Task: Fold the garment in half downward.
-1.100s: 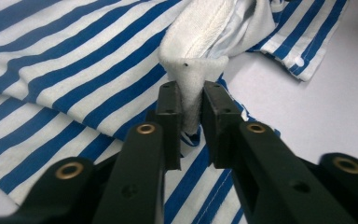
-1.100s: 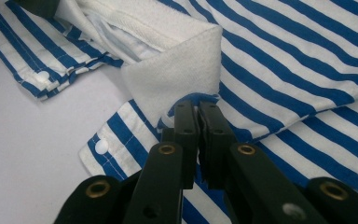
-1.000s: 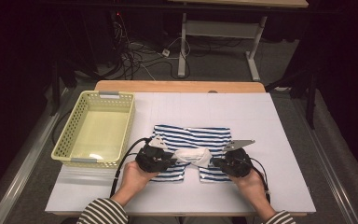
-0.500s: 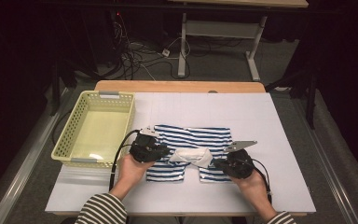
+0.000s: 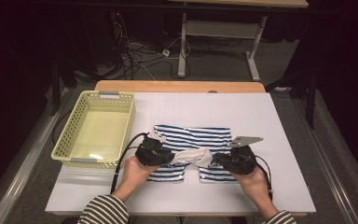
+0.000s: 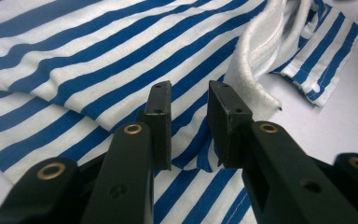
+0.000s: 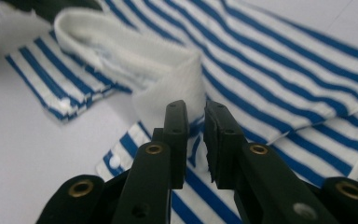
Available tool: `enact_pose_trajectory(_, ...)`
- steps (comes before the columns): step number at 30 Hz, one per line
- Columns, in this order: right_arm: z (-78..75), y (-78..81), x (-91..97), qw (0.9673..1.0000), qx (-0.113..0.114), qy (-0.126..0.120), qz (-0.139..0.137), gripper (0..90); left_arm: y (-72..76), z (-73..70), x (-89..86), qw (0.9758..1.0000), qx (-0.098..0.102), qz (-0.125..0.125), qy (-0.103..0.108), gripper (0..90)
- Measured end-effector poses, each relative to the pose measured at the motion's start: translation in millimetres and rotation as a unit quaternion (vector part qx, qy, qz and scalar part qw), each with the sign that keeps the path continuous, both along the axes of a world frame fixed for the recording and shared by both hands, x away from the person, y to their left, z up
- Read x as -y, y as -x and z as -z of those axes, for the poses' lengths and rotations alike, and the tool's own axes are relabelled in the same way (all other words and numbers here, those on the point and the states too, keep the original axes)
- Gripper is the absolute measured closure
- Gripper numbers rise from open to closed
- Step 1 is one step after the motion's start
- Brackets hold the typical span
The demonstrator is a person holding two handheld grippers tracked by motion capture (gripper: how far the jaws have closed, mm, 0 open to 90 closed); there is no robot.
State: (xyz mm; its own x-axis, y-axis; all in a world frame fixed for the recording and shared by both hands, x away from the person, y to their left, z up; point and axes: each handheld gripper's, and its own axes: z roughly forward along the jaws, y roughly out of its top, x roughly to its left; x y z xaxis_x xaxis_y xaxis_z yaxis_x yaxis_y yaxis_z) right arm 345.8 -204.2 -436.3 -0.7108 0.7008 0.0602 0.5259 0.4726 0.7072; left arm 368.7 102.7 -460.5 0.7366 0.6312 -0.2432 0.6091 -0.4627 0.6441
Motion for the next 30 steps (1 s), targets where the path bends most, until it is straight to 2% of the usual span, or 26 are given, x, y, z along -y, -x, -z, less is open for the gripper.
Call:
enact_pose_trajectory(2,-2.6,-1.5,0.2,1.0,0.003,-0.006,0.006,80.0,-0.1,0.1,0.2,1.0,-0.001,0.001,-0.001,67.3)
enact_pose_trajectory(3,-5.7,-6.3,-0.4,0.9998,0.009,-0.009,0.014,83.2,0.1,0.2,0.4,1.0,0.0,0.001,0.0,67.4)
enact_pose_trajectory(6,-5.2,-11.3,-2.4,0.9997,0.01,-0.008,0.022,85.8,1.0,-0.4,0.8,1.0,0.001,0.005,-0.001,67.4)
enact_pose_trajectory(8,-1.2,-15.6,-4.7,0.9997,0.002,-0.005,0.025,86.4,2.1,-0.8,1.6,1.0,0.003,0.006,-0.001,67.4)
enact_pose_trajectory(11,7.1,-19.0,-5.6,0.9994,-0.022,-0.005,0.026,86.9,4.8,-0.4,4.0,0.9999,0.004,0.012,-0.004,67.3)
enact_pose_trajectory(16,7.9,-13.5,-7.4,0.9996,-0.027,-0.007,0.011,86.9,9.7,2.3,4.8,0.9998,0.005,0.017,-0.013,67.2)
enact_pose_trajectory(24,18.1,-1.0,-8.2,0.9986,-0.048,0.019,-0.007,85.5,21.6,6.3,6.6,0.9992,0.004,0.03,-0.026,64.8)
enact_pose_trajectory(26,19.2,0.6,-8.8,0.9985,-0.049,0.023,-0.011,84.8,27.5,7.4,8.7,0.9987,0.007,0.037,-0.035,64.6)
enact_pose_trajectory(30,19.5,6.6,-10.5,0.9984,-0.044,0.035,-0.014,80.9,33.3,6.6,12.1,0.9982,0.015,0.042,-0.04,61.7)
